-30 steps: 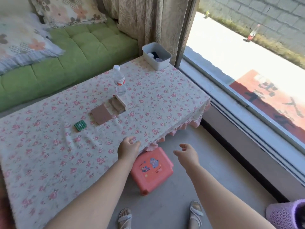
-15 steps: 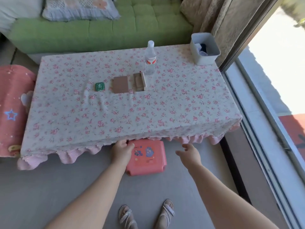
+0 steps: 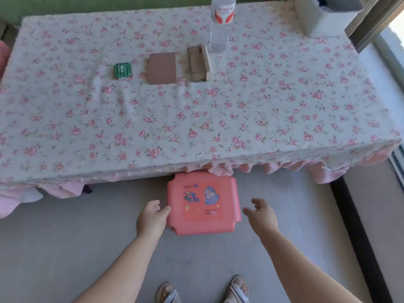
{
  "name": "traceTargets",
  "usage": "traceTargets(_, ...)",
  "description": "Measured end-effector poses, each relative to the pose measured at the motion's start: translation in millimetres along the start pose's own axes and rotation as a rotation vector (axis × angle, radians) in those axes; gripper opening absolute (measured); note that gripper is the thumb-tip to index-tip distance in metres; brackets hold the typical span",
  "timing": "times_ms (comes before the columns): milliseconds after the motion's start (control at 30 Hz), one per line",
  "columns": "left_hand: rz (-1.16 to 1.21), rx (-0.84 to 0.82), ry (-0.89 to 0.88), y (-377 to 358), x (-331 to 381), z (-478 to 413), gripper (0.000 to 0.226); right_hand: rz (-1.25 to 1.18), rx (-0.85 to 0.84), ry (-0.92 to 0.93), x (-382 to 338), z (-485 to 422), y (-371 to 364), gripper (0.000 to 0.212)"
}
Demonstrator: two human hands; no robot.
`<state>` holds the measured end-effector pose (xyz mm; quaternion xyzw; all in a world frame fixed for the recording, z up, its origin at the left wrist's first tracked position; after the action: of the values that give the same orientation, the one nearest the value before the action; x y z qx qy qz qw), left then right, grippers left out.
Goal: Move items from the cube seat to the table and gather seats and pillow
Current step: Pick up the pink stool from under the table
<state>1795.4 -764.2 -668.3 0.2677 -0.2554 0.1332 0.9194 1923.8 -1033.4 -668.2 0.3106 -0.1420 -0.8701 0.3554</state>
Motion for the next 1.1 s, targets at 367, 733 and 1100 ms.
traceTargets(367, -0.058, -0.013, 0.019, -68.8, -80.3, -157.8, 0.065, 0.009, -0.011, -0.047, 69.8, -156.1, -81.3, 0.060)
traceTargets(733, 0.157, -0.106, 0.042, -104.0, -122.4, -223.4, 0.050, -0.310, -0.127, -0.023, 95.2, -215.2, -117.2, 0.049)
traceTargets(1100, 0.214, -0.139, 0.016, -87.3, -115.2, -163.2, 0.048, -0.349, -0.110, -0.083, 103.3, -156.6, -97.6, 0.047)
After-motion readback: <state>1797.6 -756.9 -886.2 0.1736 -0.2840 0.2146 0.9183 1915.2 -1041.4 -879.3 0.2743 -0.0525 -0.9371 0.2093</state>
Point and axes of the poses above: each hand's wrist, its own z-axis away from the middle knuckle, its own y-axis out of the back of the hand, x = y × z, the point moved 6 cm from there along -z, towards the middle knuckle, and after that the axes turned 6 degrees about -x, right-handed, at the moved point
